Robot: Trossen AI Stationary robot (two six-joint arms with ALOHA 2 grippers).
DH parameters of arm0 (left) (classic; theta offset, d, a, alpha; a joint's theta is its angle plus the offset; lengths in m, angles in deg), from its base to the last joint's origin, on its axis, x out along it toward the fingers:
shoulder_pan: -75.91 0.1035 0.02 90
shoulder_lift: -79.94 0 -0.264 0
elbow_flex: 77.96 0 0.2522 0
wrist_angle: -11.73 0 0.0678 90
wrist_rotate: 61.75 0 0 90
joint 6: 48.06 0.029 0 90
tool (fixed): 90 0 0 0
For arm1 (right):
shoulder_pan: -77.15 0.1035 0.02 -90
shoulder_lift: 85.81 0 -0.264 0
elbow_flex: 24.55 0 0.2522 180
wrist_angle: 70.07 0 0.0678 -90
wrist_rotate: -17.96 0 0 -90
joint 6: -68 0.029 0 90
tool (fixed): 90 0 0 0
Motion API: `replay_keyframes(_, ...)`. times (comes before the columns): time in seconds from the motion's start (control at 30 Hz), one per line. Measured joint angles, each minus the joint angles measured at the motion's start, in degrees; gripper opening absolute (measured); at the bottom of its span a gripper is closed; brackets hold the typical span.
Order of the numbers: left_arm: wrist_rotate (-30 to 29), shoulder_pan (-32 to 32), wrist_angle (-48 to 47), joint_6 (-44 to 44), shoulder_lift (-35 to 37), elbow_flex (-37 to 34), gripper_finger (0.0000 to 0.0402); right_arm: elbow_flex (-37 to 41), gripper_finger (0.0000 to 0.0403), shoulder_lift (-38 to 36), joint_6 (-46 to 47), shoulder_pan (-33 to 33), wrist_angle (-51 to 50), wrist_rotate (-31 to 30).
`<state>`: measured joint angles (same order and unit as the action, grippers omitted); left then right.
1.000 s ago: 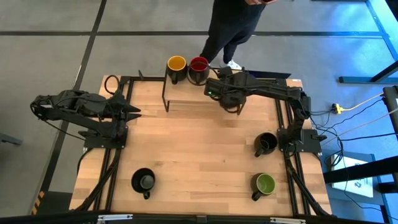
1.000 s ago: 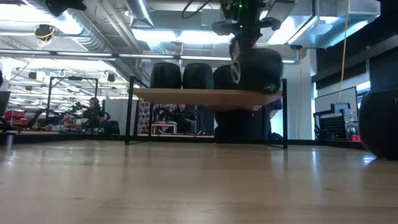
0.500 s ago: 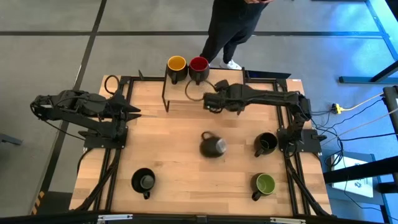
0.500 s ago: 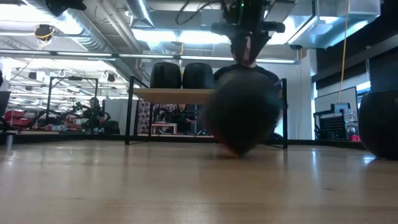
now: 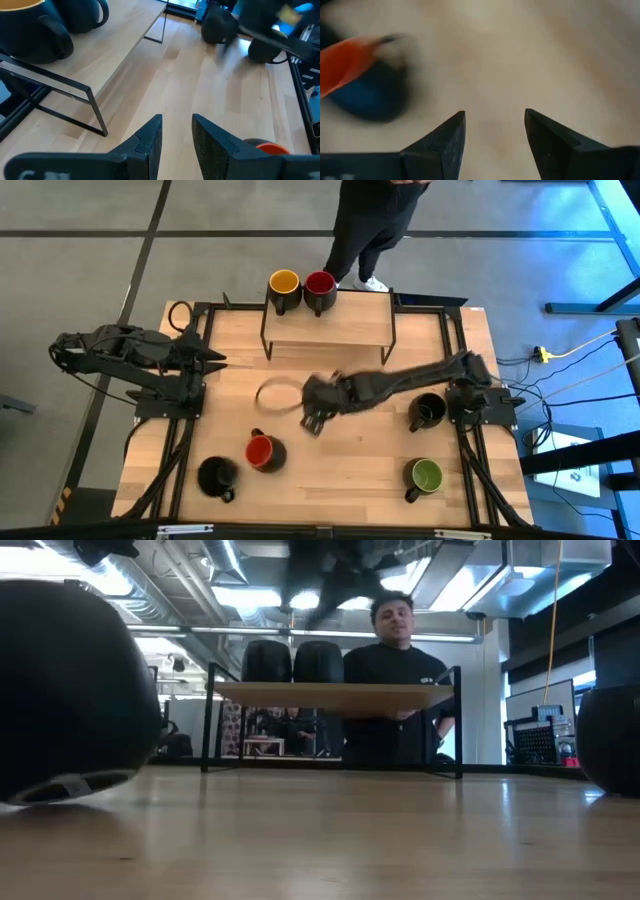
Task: Place coffee mugs
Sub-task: Put the orange mug on the shelf
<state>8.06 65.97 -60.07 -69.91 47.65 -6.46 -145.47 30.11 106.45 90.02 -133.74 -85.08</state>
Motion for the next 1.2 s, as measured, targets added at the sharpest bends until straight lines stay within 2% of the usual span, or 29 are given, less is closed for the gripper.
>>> replay_keyframes(0.07, 0.1, 0.0, 0.0, 0.0, 0.0, 0.0, 0.0101, 0.0, 0.0191, 2.3, -4.6, 2.0, 7.1, 3.5)
replay_keyframes(0.17, 0.1, 0.0, 0.1, 0.0, 0.0, -1.0, 0.0101, -0.1, 0.0191, 5.9, -4.5, 2.6, 11.3, 7.1)
replay_keyframes(0.37, 0.6, 0.0, -0.7, 0.0, 0.0, -1.4, 0.0101, -0.1, 0.0191, 8.7, -4.3, 2.1, 16.7, 7.4)
replay_keyframes(0.97, 2.0, 0.0, -1.7, 0.0, 0.0, -1.4, 0.0101, -0.1, 0.0191, 8.8, -4.4, 2.1, 17.0, 7.6)
replay_keyframes(1.07, 3.9, 0.0, -1.3, -0.3, -0.1, -1.9, 0.0101, -0.1, 0.0191, 8.8, -4.4, 2.1, 17.0, 7.5)
replay_keyframes(1.2, 9.5, 0.0, -1.9, -2.0, -0.4, -4.5, 0.0101, -0.1, 0.0191, 8.8, -4.5, 2.1, 16.7, 6.6)
